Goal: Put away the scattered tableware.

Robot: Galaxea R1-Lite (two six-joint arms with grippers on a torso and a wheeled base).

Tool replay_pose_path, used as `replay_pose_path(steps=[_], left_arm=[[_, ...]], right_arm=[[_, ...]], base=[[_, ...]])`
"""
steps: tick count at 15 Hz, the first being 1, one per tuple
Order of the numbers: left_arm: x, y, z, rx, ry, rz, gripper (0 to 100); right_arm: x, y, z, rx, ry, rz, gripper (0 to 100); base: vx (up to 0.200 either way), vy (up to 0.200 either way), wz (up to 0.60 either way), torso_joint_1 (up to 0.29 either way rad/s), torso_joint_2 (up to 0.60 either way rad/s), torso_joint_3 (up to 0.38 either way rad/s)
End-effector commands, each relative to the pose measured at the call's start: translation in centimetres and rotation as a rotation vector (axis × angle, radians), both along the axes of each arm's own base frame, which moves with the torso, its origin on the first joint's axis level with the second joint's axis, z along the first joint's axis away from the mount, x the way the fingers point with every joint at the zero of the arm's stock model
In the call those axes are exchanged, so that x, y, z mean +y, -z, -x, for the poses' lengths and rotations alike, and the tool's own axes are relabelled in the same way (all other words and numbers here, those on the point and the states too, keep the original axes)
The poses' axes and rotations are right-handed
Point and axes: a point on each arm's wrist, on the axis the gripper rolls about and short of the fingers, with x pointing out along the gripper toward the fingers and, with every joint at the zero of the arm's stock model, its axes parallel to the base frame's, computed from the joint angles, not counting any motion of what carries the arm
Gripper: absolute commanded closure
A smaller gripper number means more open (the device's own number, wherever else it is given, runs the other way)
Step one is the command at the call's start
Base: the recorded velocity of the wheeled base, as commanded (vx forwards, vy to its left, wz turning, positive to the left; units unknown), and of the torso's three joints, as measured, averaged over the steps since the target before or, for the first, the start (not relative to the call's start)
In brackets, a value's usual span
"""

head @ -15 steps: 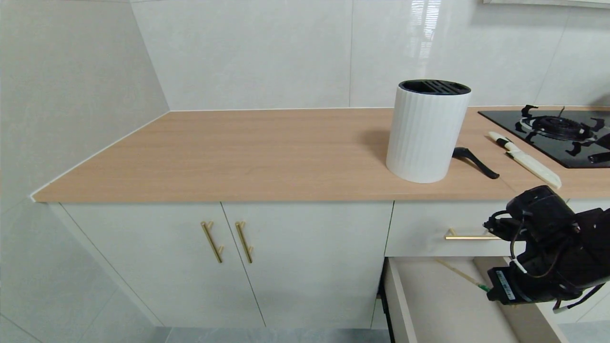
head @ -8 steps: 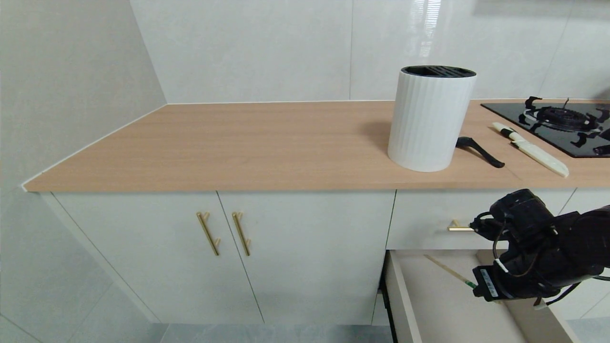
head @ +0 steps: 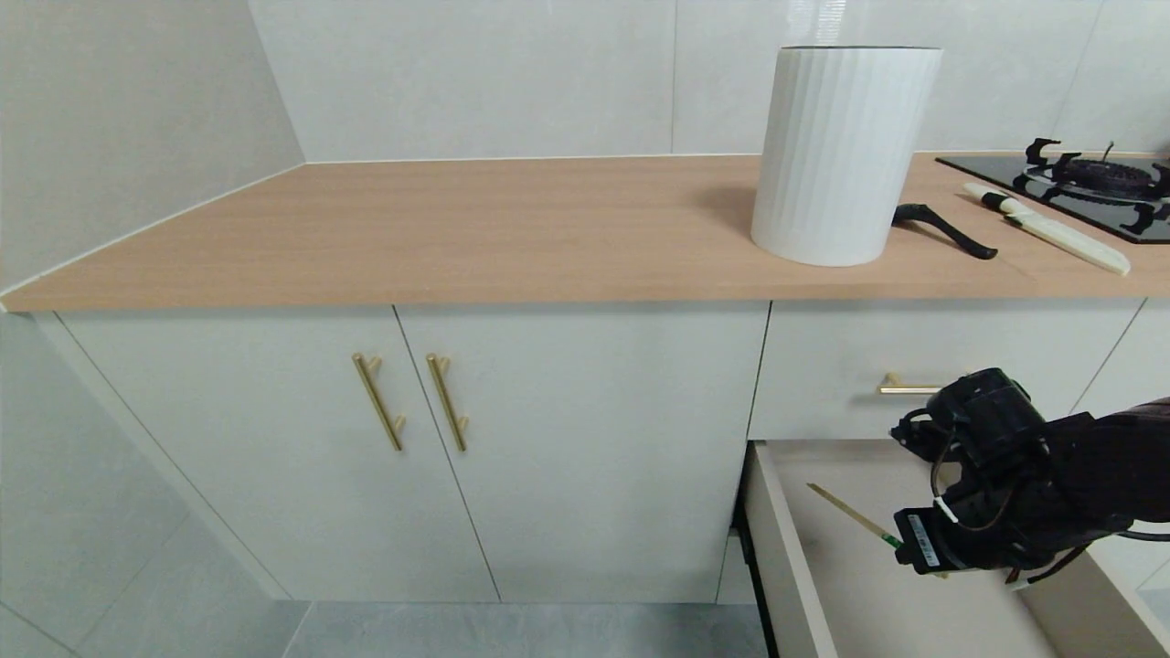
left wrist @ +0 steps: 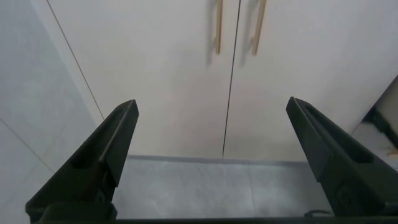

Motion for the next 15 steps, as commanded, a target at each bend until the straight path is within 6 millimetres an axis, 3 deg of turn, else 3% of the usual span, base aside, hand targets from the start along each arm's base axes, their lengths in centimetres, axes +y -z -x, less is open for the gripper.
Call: replay_pose_path(steps=[1,4,8,11,15], left_arm=[[0.0,0.0,0.0,0.001,-0.001,0.000,0],[0.0,0.0,0.0,0.002,-0.001,0.000,0],[0.0,0.0,0.0,0.002,-0.001,0.000,0],[0.0,0.0,0.0,0.002,-0.001,0.000,0],[0.0,0.0,0.0,0.002,0.000,0.000,0]], right_arm=[[-0.1,0.1,0.0,-0.001,0.005,0.009,100],[-0.1,0.1,0.0,-0.002,0.007,0.013,100],[0.0,0.2,-0.1,-0.007,0.008,0.013,100],[0.2,2.6,-0.9,0.061,0.016,0.068,100],[0.6,6.8,-2.3,0.028,0.032,0.093,100]], base=[[0.000,0.000,0.00,-0.110,0.46,0.344],[0.000,0.000,0.00,-0.061,0.37,0.289],[0.000,0.000,0.00,-0.019,0.07,0.049],[0.000,0.000,0.00,0.000,0.00,0.000],[0.000,0.000,0.00,0.000,0.00,0.000]])
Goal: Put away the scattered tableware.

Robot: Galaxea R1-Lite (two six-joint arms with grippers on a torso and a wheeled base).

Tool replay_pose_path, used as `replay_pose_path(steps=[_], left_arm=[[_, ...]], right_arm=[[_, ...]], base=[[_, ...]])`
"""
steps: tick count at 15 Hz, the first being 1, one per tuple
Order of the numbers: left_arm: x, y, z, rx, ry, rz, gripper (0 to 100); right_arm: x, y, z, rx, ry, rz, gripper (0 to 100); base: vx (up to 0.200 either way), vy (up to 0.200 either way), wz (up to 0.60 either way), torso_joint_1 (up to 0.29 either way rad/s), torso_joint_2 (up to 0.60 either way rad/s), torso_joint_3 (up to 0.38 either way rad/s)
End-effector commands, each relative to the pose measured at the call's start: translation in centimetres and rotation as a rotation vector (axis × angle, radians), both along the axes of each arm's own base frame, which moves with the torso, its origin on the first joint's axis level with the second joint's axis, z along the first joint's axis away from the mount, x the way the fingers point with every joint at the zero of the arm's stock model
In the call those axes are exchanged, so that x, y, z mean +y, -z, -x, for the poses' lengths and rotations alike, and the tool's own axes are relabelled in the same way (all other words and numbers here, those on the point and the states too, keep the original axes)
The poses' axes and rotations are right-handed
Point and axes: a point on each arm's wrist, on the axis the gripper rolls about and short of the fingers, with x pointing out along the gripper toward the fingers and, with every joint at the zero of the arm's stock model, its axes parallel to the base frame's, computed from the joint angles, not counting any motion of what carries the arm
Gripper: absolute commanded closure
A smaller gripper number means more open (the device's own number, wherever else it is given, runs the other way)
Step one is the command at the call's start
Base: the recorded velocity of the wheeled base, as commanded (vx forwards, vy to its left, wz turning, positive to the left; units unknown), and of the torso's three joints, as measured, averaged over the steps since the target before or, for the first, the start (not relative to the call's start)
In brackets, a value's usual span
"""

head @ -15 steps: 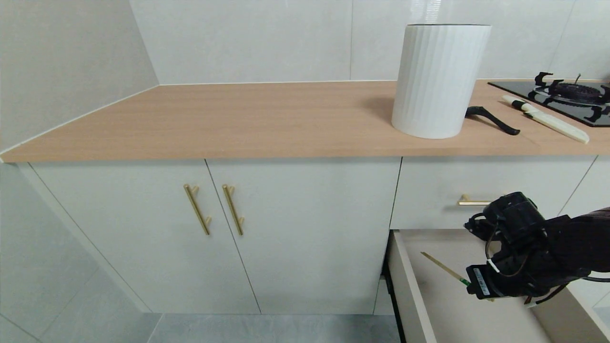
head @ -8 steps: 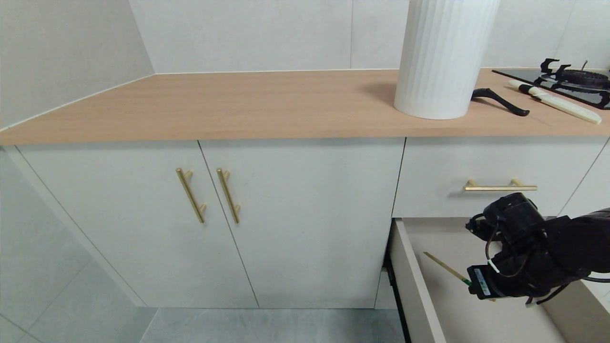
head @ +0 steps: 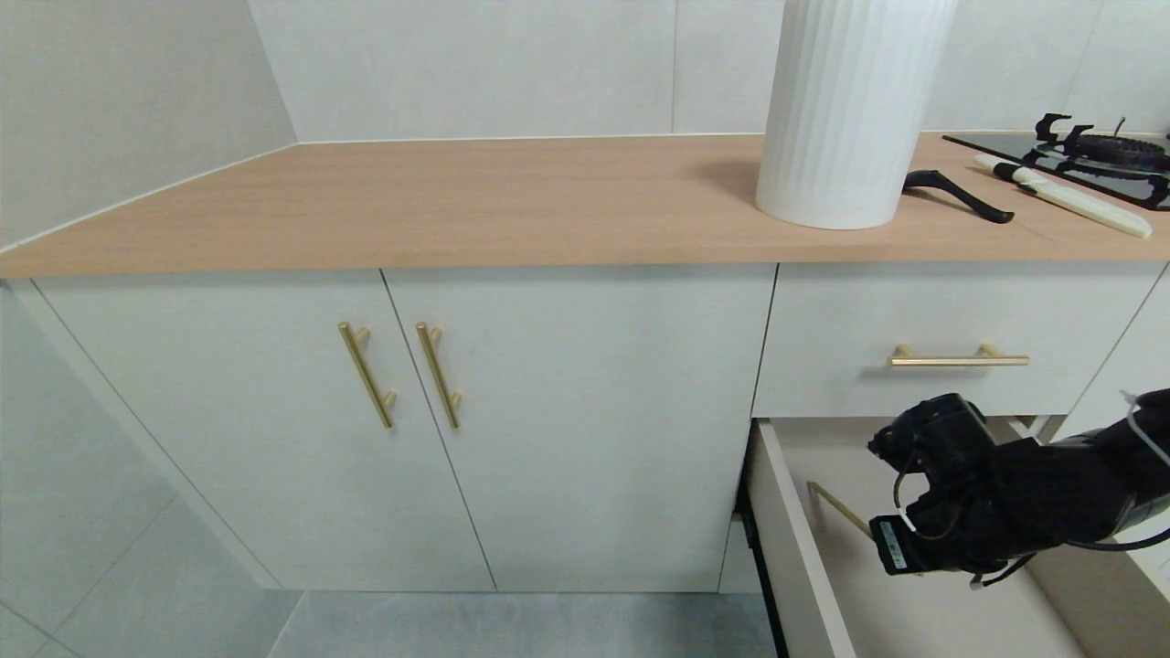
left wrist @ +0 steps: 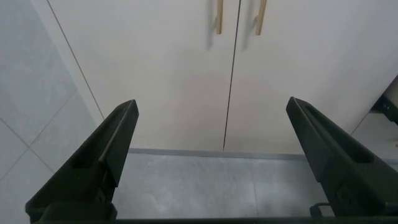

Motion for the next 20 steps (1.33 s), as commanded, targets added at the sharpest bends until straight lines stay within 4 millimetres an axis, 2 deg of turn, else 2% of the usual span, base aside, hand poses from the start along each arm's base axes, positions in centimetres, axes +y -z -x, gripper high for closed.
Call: replay_pose_path(steps=[1,9,17,18,20], left_arm=[[0.0,0.0,0.0,0.001,0.000,0.001,0],[0.0,0.0,0.0,0.003,-0.001,0.001,0],[0.0,0.0,0.0,0.001,0.000,0.001,0],[0.0,0.0,0.0,0.003,0.000,0.001,0],[0.0,0.0,0.0,0.003,-0.001,0.001,0]], right_arm=[[0.0,2.4,0.0,0.069,0.000,0.022,100],[1.1,6.6,-0.7,0.053,0.020,0.031,100],[1.1,7.0,-1.0,0.027,0.029,0.023,100],[1.0,7.0,-1.1,0.027,0.031,0.023,0],[1.0,6.9,-1.1,0.026,0.031,0.023,0]], base=[[0.000,0.000,0.00,0.000,0.00,0.000],[0.000,0.000,0.00,0.000,0.00,0.000],[0.000,0.000,0.00,0.000,0.00,0.000],[0.000,0.000,0.00,0.000,0.00,0.000],[0.000,0.000,0.00,0.000,0.00,0.000]])
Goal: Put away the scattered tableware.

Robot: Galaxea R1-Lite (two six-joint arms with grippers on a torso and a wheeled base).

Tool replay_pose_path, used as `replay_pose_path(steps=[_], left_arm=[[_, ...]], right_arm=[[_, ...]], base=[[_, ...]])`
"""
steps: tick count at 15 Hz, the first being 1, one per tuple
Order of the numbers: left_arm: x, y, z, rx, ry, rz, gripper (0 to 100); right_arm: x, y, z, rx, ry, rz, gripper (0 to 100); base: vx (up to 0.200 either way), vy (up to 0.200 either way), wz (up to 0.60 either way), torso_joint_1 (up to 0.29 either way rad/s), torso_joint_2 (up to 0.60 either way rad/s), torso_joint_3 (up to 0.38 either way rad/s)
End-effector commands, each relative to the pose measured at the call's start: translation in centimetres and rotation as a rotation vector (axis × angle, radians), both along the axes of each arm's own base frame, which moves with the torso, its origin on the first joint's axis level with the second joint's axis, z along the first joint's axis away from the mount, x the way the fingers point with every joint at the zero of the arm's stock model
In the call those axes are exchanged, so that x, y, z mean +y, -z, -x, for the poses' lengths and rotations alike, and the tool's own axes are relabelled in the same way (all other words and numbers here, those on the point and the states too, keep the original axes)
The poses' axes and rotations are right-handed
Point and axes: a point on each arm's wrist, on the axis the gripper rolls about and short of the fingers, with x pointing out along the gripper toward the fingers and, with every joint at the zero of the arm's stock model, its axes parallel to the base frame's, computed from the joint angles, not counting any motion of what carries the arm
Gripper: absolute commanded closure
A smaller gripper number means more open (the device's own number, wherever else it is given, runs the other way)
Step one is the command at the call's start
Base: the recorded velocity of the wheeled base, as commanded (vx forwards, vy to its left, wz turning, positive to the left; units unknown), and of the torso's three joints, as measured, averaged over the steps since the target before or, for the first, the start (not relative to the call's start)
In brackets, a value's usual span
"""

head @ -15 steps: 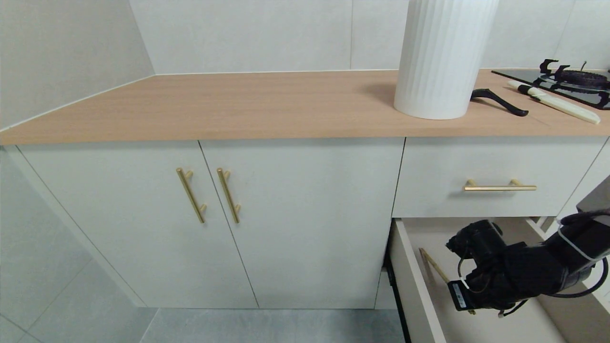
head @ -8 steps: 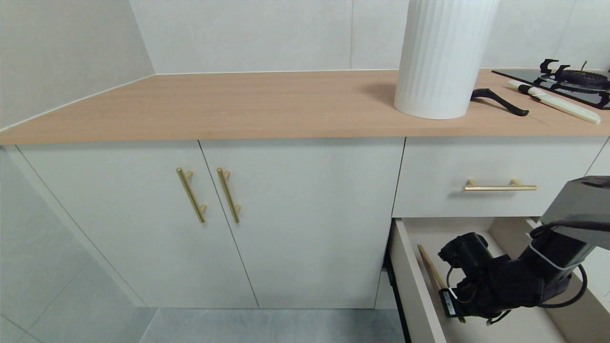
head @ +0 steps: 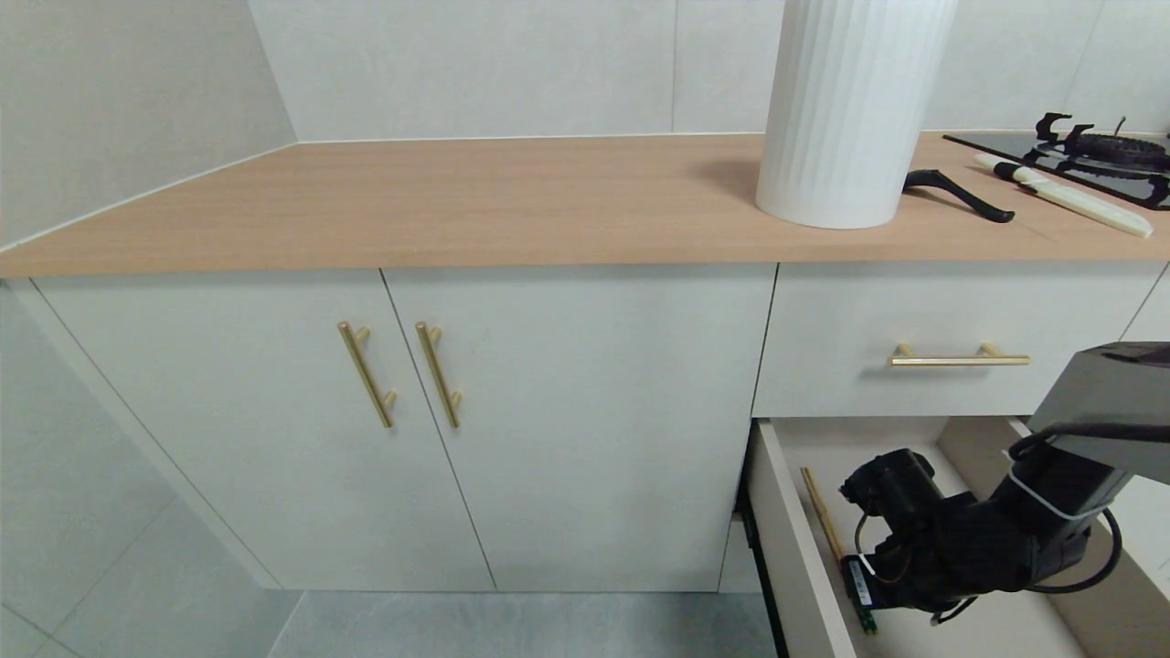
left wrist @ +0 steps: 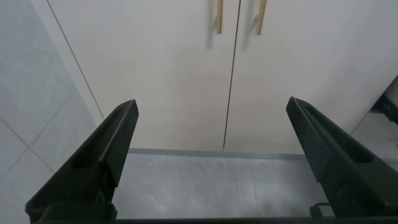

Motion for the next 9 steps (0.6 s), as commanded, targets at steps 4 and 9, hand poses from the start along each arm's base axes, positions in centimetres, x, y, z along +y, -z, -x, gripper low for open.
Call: replay_pose_path(steps=[4,9], left_arm=[[0.0,0.0,0.0,0.000,0.000,0.000,0],[0.0,0.0,0.0,0.000,-0.001,0.000,0]], right_arm=[[0.0,-1.1,0.0,-0.034,0.002,-0.005,0],[-2.6,-13.5,4.3,-0.203,-0.001,-0.081,0]], base=[[0.000,0.000,0.00,0.000,0.00,0.000],[0.000,0.000,0.00,0.000,0.00,0.000]])
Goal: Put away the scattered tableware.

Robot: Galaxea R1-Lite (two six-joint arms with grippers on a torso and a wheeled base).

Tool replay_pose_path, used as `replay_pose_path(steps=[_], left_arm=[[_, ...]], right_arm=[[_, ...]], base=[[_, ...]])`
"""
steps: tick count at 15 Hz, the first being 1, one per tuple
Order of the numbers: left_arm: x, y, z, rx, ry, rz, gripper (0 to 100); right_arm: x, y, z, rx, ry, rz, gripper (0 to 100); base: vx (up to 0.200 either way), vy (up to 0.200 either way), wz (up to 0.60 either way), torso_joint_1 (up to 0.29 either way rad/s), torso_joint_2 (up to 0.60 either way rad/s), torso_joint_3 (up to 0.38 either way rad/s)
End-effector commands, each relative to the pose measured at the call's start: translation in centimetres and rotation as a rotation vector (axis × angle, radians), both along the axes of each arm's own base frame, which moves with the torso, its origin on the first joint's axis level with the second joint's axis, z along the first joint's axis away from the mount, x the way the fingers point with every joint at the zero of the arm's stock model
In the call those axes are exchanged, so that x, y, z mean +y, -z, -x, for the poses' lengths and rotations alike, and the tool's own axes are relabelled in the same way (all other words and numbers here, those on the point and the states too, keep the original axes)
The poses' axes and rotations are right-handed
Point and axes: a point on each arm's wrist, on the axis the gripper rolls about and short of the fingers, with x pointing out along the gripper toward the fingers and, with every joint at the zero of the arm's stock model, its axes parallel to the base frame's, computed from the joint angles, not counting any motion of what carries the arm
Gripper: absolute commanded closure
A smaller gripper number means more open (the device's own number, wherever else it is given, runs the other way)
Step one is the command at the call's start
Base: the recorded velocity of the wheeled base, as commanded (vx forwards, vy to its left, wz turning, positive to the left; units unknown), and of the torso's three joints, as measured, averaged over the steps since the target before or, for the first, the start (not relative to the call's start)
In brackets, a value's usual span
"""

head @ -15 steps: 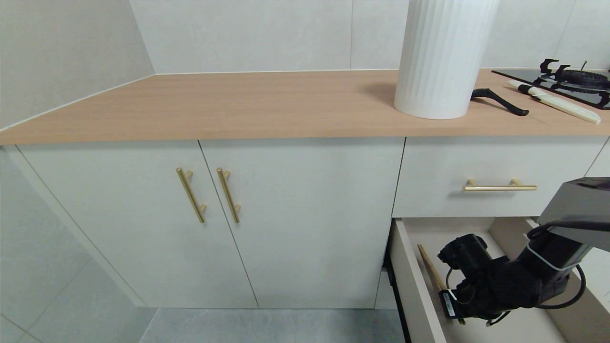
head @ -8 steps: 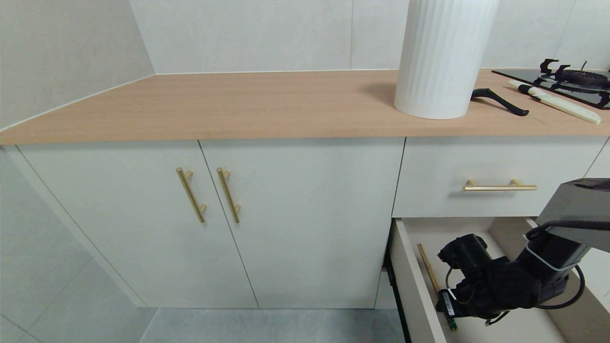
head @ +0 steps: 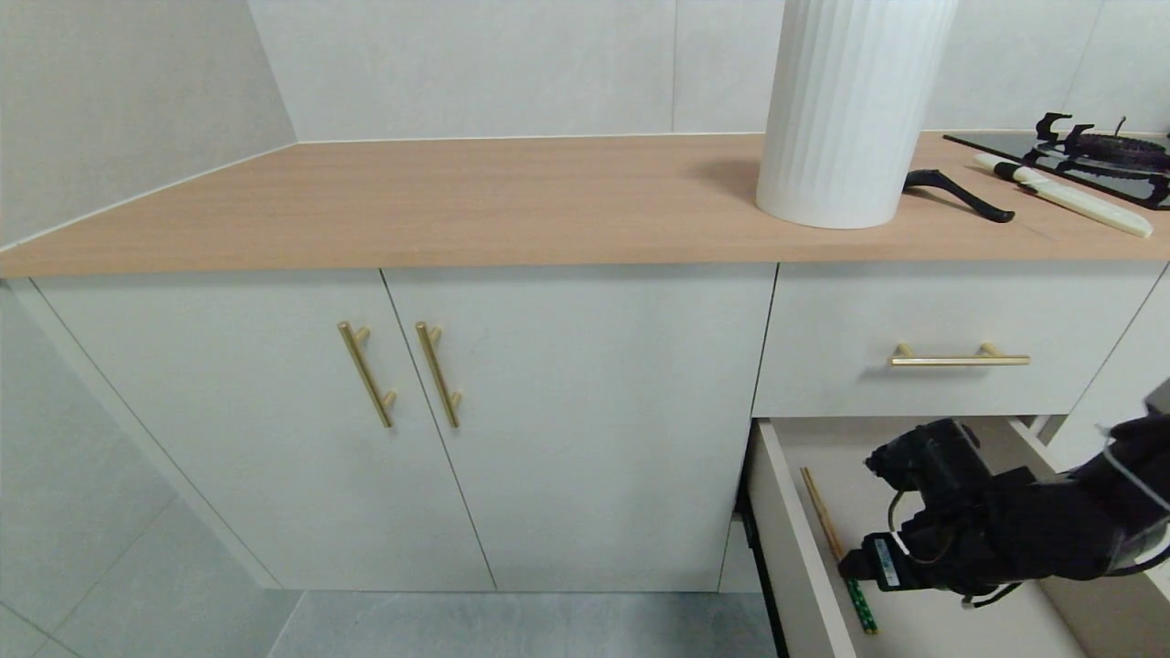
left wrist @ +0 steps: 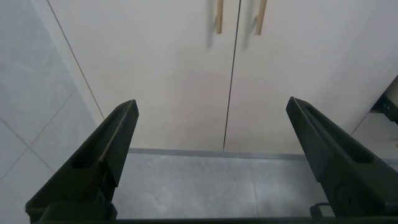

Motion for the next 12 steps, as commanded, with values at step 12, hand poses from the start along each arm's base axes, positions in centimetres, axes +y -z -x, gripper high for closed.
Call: replay_pose_path(steps=[12], left_arm=[[0.0,0.0,0.0,0.002,0.001,0.001,0]], right_arm=[[-8.2,-17.2,9.0,-0.278,-0.045,-0.036,0]], base=[[0.000,0.000,0.00,0.000,0.00,0.000]])
